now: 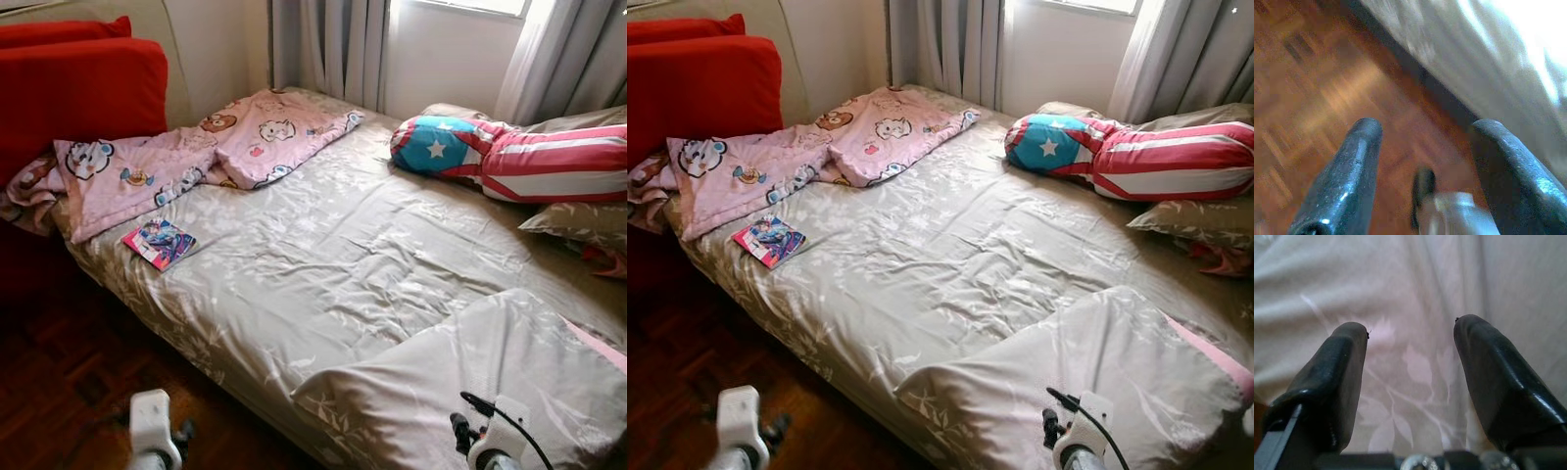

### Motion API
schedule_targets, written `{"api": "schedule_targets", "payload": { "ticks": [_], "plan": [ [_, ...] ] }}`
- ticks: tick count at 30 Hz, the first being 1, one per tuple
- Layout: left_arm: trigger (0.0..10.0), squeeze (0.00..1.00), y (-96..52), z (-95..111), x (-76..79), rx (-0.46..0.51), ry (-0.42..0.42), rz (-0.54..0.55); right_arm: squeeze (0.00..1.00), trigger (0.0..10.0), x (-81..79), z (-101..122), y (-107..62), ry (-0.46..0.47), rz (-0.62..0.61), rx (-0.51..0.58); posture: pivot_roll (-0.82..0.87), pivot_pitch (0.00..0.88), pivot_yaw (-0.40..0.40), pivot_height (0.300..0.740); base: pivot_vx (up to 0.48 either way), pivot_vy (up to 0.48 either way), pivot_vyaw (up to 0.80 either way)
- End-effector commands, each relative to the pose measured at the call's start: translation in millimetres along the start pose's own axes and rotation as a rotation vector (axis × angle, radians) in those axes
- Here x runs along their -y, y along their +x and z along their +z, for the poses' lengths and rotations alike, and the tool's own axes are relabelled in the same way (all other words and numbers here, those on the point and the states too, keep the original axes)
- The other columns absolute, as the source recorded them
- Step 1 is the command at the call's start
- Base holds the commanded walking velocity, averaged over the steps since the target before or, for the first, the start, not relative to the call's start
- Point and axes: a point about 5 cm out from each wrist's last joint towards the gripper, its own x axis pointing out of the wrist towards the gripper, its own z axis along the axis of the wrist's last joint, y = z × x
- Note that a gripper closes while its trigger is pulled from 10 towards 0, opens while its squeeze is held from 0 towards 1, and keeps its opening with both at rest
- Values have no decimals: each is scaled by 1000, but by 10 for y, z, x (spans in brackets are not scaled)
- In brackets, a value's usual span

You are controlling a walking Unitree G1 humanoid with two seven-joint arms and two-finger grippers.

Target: Clean up the room

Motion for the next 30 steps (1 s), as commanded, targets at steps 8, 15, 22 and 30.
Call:
{"api": "schedule_targets", "payload": {
  "ticks": [8,15,22,30],
  "plan": [
    [10000,0,-75,-299,145,-117,87,-45,0,10000,81,-358,-111,32,-14,-93,-4,0,-49,740,0,0,0],
    [10000,0,-56,-262,200,-114,142,-70,0,10000,159,-414,-142,42,-34,-109,-35,0,-28,740,0,0,0],
    [10000,0,-77,-334,267,-146,173,-100,0,10000,234,-427,-160,39,-41,-114,-72,0,-9,740,0,0,-422],
    [10000,0,-120,-435,242,-178,219,-124,0,10000,293,-569,-223,39,-58,-153,-66,0,6,740,0,0,-588]
  ]
}}
